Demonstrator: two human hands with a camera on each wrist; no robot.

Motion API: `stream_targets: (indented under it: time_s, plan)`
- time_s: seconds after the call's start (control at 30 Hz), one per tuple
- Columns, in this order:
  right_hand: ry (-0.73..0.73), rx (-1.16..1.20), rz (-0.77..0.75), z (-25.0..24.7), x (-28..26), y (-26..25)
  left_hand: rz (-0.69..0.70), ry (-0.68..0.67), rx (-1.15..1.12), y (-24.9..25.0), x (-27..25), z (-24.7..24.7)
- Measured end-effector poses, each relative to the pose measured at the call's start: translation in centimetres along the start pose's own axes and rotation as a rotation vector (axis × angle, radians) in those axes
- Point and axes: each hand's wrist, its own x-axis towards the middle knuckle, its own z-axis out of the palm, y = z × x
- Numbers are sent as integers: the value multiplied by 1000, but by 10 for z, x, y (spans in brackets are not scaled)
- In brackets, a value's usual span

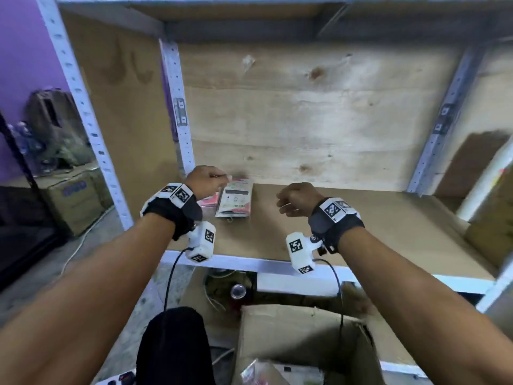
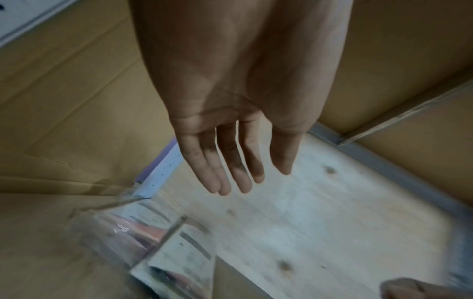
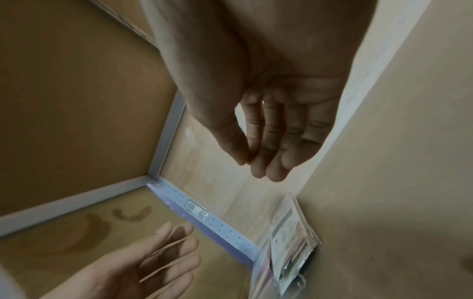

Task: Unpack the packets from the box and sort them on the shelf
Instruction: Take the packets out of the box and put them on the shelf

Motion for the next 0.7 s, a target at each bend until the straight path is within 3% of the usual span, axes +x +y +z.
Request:
stream_targets:
  time_s: [0.17, 0.3, 0.4, 0.53, 0.7]
  plan:
    - [-48, -82, -42, -16, -78, 19, 36, -115, -61, 27, -81, 39]
    - [-87, -249, -51, -21, -118, 56, 22, -240, -6, 19, -144, 87]
    - [-135, -361, -19, -23, -135, 96, -57, -267, -26, -1, -178, 124]
    - [-212, -502, 87, -24, -147, 155, -114, -355, 134, -38, -203, 162]
    - [-388, -493, 271, -17, -144, 219, -346, -490, 42, -84, -214, 205]
